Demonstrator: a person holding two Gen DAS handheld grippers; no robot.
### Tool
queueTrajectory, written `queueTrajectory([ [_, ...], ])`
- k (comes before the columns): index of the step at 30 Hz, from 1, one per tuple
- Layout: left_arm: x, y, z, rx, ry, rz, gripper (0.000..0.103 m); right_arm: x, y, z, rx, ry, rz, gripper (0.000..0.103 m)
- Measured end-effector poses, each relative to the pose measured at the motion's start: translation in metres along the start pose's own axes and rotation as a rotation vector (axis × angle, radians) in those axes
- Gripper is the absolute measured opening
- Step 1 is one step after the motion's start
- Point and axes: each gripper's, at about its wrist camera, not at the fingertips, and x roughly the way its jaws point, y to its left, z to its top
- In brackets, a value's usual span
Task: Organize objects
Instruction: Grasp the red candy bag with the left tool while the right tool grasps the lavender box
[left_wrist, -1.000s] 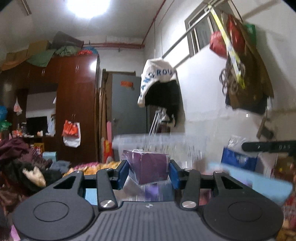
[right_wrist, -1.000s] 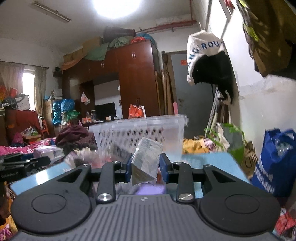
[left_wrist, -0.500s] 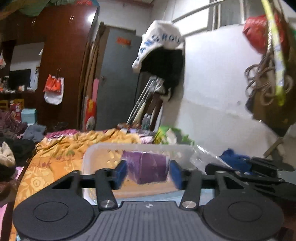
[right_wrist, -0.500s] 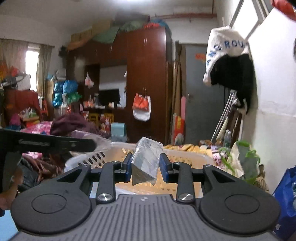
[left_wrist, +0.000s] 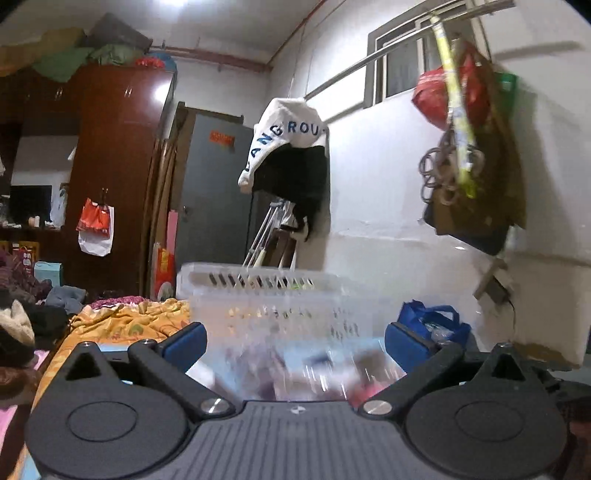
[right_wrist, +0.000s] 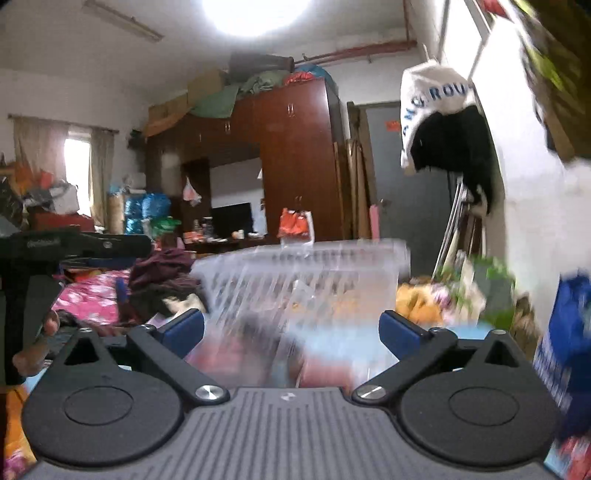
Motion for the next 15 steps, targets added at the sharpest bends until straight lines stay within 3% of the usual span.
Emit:
queueTrajectory([
  [2, -0.010, -0.001, -0.010, -0.004, -0.011, 0.013, 0.101, -0.010, 0.004, -0.017, -0.002, -0.002, 0.045, 0.103],
  [4, -0.014, -0.005, -0.011, 0.029, -0.003, 0.025, 0.096, -0.010, 0.009, -0.022, -0.058, 0.014, -0.009, 0.102],
  [7, -0.016, -0.009, -0.012, 0.043, 0.008, 0.010, 0.095, -0.016, 0.003, -0.024, -0.083, -0.015, -0.070, 0.092],
  [8, -0.014, -0.013, -0.014, 0.057, 0.022, 0.000, 0.095, -0.015, -0.001, -0.022, -0.067, -0.001, -0.071, 0.082],
  [9, -0.013, -0.017, -0.018, 0.078, 0.042, 0.002, 0.095, -0.012, -0.005, -0.020, -0.056, 0.025, -0.073, 0.066],
  [11, -0.009, -0.025, -0.024, 0.119, 0.077, 0.015, 0.094, -0.006, -0.008, -0.018, -0.043, 0.067, -0.087, 0.054],
  [15, -0.001, -0.031, -0.037, 0.147, 0.134, 0.003, 0.094, 0.007, -0.006, -0.020, -0.060, 0.133, -0.063, 0.056],
])
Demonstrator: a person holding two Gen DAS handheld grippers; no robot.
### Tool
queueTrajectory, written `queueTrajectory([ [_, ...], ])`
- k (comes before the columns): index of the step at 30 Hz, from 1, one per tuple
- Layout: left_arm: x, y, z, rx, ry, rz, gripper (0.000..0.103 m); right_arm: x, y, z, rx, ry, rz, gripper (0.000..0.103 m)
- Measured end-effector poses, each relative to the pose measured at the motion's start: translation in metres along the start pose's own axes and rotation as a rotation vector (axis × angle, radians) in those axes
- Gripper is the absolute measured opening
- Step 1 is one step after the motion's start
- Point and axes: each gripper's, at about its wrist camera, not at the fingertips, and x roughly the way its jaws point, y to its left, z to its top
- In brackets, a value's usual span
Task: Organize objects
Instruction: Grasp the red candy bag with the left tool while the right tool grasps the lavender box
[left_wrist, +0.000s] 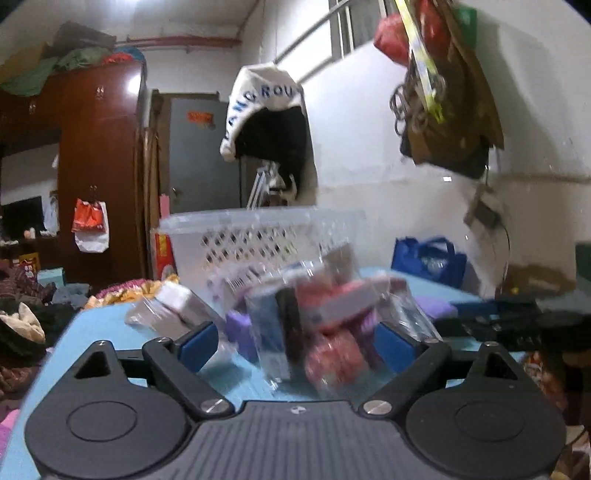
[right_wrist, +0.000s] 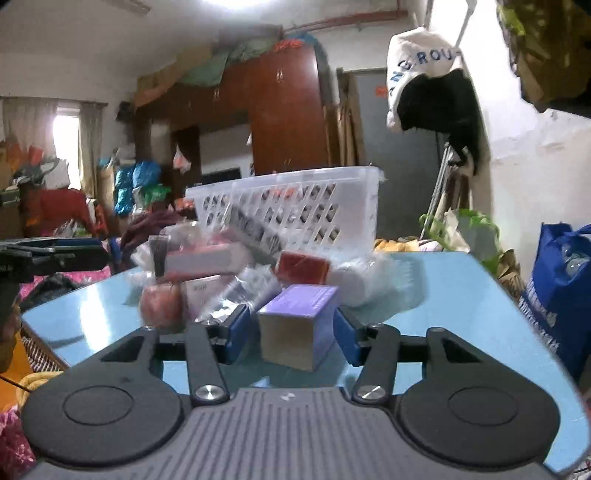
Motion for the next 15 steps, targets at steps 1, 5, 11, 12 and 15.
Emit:
queueTrajectory([
  [1, 0.002, -0.002, -0.003, -0.001, 0.013, -0.007, 0.094, 0.003, 0.004, 0.000, -0.013, 0.007, -0.009, 0.056],
  [5, 0.014, -0.013, -0.009, 0.008, 0.049, -0.027, 0.094, 0.009, 0.009, -0.008, -0.035, 0.030, -0.051, 0.056],
  [11, 0.034, -0.033, -0.019, 0.043, 0.115, 0.014, 0.094, 0.005, 0.006, -0.013, -0.042, 0.037, -0.080, 0.048],
  [12, 0.037, -0.034, -0.018, 0.045, 0.121, 0.026, 0.094, 0.002, 0.005, -0.013, -0.042, 0.035, -0.089, 0.048],
  [15, 0.040, -0.033, -0.018, 0.022, 0.126, 0.033, 0.094, -0.004, 0.002, -0.013, -0.054, 0.032, -0.113, 0.048],
])
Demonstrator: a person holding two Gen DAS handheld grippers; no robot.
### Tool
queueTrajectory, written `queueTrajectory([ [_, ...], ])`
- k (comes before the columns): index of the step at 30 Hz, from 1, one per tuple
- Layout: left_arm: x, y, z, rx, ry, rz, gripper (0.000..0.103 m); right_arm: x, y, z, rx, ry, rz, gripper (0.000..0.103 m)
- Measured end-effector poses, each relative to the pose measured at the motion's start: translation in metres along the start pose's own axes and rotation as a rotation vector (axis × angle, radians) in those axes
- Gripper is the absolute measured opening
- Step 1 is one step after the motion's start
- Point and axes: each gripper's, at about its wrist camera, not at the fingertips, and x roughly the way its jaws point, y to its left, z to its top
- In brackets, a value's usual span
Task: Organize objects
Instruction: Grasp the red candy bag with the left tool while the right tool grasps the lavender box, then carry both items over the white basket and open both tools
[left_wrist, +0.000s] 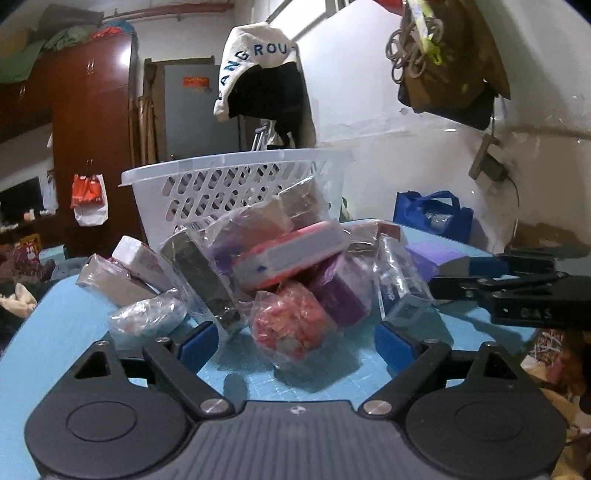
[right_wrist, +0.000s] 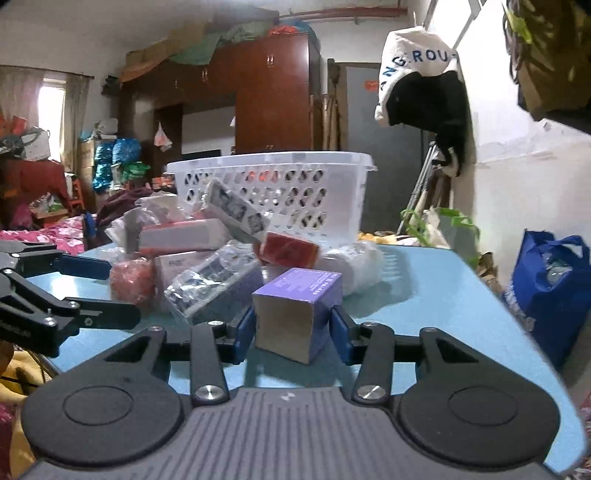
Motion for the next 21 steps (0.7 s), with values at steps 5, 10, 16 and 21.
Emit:
queueTrajectory([
  [5, 0.006, -0.002, 0.000, -0.001, 0.007, 0.027, 0.059, 0.000, 0.001, 0.003, -0.001, -0.002, 0.011, 0.048],
  [10, 0.001, 0.003, -0.004, -0.014, -0.021, 0.020, 0.052, 0.002, -0.002, 0.004, 0.012, -0.004, 0.011, 0.048],
  [16, -0.022, 0.017, -0.002, -0.037, -0.091, 0.037, 0.052, -0.008, -0.013, 0.010, 0.041, -0.034, -0.015, 0.047],
  [21, -0.039, 0.033, 0.004, -0.075, -0.160, 0.045, 0.052, -0.015, -0.015, 0.017, 0.055, -0.072, -0.015, 0.047],
])
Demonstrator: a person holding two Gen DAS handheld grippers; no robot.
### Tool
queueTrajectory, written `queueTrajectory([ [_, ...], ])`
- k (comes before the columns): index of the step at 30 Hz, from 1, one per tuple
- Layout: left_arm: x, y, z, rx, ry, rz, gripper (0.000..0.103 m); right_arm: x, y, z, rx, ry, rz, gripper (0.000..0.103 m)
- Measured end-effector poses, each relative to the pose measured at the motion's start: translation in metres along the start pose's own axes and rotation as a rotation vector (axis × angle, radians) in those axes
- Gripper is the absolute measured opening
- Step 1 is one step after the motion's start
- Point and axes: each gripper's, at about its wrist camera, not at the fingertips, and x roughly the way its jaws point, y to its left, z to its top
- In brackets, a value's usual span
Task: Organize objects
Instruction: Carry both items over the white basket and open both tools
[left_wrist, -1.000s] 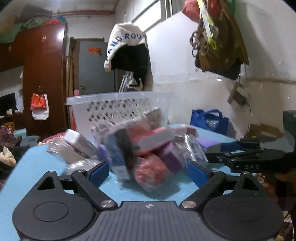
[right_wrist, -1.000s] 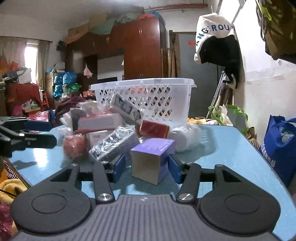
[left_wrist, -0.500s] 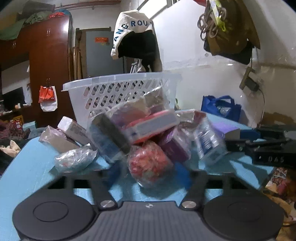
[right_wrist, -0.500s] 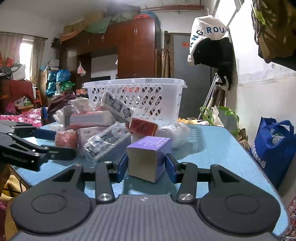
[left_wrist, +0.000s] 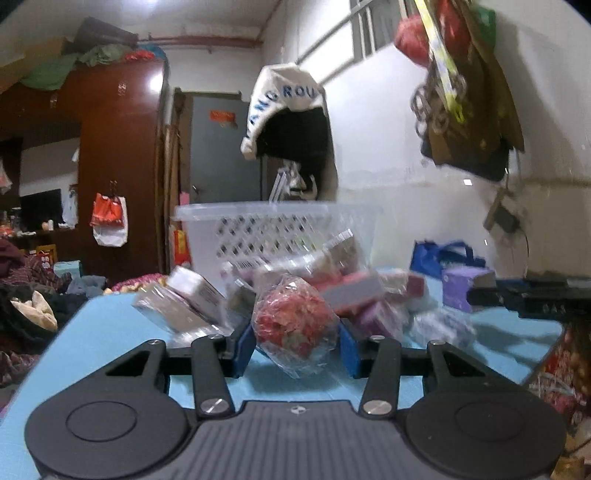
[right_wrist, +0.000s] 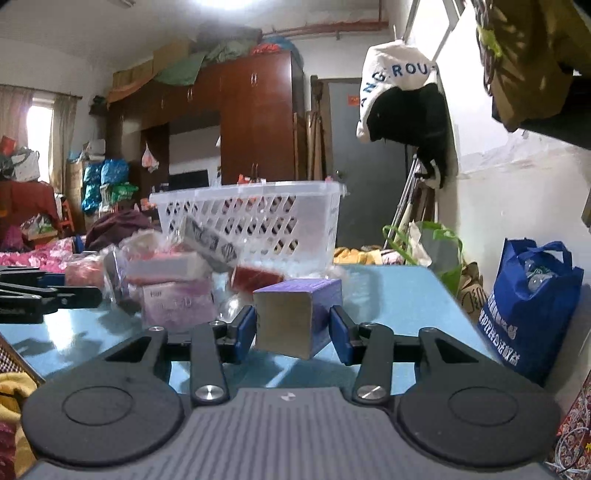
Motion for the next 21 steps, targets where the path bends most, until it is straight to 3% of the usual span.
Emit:
queueTrajectory([
  [15, 0.003, 0.023, 0.012, -0.063, -0.052, 0.010, 0.052, 0.008, 0.007, 0.023, 0.013, -0.057, 0.095, 0.047],
  [21, 0.007, 0.025, 0.045, -0.064, -0.102, -0.013, 0.052, 0.010, 0.007, 0.057, 0.001, -0.111, 0.113, 0.047],
])
